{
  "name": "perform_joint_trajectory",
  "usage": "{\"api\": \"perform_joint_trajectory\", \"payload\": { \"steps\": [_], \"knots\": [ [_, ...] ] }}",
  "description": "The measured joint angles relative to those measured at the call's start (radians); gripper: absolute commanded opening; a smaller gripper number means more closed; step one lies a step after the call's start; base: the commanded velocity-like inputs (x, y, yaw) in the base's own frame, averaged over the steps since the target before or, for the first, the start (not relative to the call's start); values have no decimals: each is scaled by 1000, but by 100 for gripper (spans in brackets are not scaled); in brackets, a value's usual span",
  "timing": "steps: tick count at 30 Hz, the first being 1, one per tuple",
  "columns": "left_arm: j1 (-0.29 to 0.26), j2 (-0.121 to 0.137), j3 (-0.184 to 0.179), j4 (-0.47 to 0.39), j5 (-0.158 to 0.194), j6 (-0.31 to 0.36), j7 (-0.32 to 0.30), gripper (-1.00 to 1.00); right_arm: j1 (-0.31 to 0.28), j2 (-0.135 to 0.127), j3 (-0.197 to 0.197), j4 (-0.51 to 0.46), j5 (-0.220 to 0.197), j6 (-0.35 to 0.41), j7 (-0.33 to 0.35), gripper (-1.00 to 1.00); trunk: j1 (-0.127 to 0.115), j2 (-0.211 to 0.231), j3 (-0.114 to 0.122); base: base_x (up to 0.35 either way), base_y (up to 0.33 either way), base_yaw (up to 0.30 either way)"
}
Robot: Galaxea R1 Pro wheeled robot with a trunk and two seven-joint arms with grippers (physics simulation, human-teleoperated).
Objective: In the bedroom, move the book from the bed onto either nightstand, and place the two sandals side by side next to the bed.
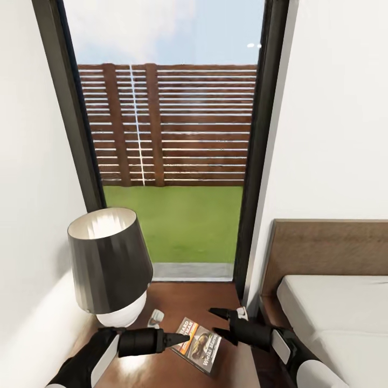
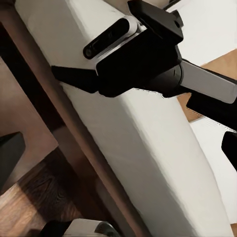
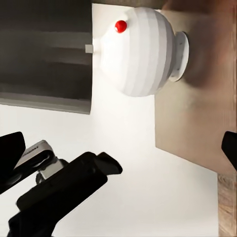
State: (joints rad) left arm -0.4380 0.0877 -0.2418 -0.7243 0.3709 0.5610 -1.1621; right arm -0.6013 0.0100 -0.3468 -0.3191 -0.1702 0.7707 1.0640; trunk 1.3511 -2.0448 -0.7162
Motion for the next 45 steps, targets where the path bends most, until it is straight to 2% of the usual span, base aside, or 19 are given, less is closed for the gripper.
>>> {"api": "perform_joint_trajectory", "payload": {
  "steps": [5,8,12,14,15,16,17,18,19,20,22,23,24,30,33,36,39,44,45],
  "knots": [
    [0,0,-2,19,-2,1,5,100,4,-60,3,1,2,-4,-1,100,-19,35,16,0,0,0],
    [0,0,-2,51,-4,-1,8,100,6,-86,3,1,3,-25,-1,100,-31,56,25,0,0,0],
    [0,-2,-14,110,-14,-6,10,100,9,-119,3,10,10,-128,0,100,-46,84,38,0,0,0],
    [0,-17,-53,125,-43,-8,18,100,10,-124,3,16,108,-210,0,100,-54,98,44,0,0,0],
    [1,-20,-60,126,-50,-8,22,100,10,-125,4,17,137,-223,-1,100,-58,105,47,0,0,0],
    [2,-26,-70,129,-60,-8,36,100,11,-125,9,21,201,-250,-4,100,-61,112,50,0,0,0],
    [4,-30,-77,130,-68,-8,62,100,11,-126,10,32,283,-291,-7,100,-65,119,53,0,0,0],
    [8,-34,-84,132,-74,-9,104,100,11,-125,11,61,406,-374,-8,100,-69,126,56,0,0,0],
    [10,-36,-86,134,-77,-9,131,100,11,-125,10,88,469,-436,-8,100,-73,133,59,0,0,0],
    [11,-38,-88,148,-79,-11,158,100,11,-124,10,120,512,-496,-10,100,-77,140,63,0,0,0],
    [13,-39,-89,191,-82,-32,198,100,11,-124,10,175,558,-571,-15,100,-84,154,69,0,0,0],
    [13,-40,-89,215,-83,-55,211,100,11,-125,9,197,570,-592,-17,100,-88,161,72,0,0,0],
    [14,-43,-90,266,-84,-116,230,100,11,-126,10,234,582,-612,-19,100,-92,168,75,0,0,0],
    [14,-61,-90,392,-84,-226,299,100,13,-127,8,297,590,-628,-24,100,-115,210,94,0,0,0],
    [14,-80,-90,456,-85,-272,360,100,49,-127,12,331,593,-637,-25,100,-127,231,103,0,0,0],
    [14,-86,-94,508,-84,-329,390,100,89,-134,13,338,594,-667,-31,100,-138,252,113,0,0,0],
    [14,-87,-93,557,-84,-370,399,100,120,-139,8,342,594,-678,-90,100,-150,273,122,0,0,0],
    [15,-88,-91,578,-83,-382,401,100,127,-140,7,363,594,-684,-185,100,-169,308,138,0,0,0],
    [15,-88,-91,600,-84,-385,402,100,128,-140,8,370,594,-683,-227,100,-173,315,141,0,0,0]
  ]
}}
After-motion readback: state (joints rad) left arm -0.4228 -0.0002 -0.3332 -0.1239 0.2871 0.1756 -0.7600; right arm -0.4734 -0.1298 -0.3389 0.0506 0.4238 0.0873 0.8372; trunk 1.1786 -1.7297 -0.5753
